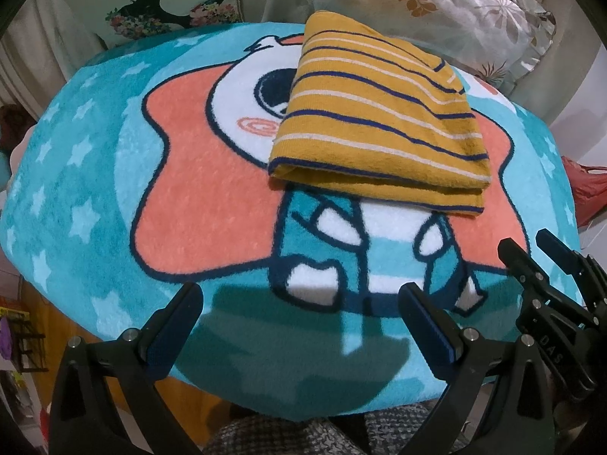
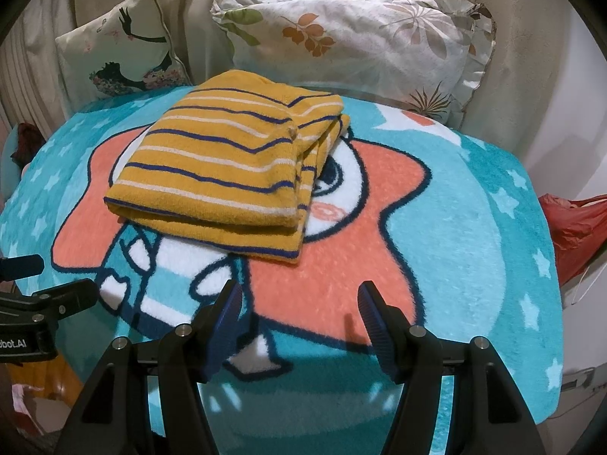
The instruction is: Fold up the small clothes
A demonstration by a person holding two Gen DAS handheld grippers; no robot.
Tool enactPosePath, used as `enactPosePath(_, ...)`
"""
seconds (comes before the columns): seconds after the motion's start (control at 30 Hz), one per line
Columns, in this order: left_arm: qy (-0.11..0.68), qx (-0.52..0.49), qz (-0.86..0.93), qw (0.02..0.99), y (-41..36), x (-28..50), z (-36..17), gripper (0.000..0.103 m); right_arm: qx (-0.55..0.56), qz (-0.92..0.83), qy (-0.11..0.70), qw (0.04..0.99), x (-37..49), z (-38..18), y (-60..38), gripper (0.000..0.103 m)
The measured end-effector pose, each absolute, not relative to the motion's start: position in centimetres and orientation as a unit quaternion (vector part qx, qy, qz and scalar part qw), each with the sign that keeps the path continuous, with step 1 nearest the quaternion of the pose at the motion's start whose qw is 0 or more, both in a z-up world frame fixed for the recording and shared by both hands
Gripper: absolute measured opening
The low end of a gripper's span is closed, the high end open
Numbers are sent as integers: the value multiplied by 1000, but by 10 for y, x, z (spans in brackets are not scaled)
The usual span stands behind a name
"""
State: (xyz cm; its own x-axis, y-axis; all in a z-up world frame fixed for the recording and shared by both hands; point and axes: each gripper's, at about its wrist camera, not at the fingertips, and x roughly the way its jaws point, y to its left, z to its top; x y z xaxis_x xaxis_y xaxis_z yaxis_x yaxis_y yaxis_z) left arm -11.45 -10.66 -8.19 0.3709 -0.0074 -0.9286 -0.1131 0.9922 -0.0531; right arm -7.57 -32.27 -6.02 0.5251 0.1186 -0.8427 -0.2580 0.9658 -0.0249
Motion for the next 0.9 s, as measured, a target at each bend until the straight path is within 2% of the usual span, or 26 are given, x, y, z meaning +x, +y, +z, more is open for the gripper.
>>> enactPosePath(0.9, 557, -70, 31, 827, -98, -127, -80, 102, -74, 103, 459, 879, -93, -52, -314, 70)
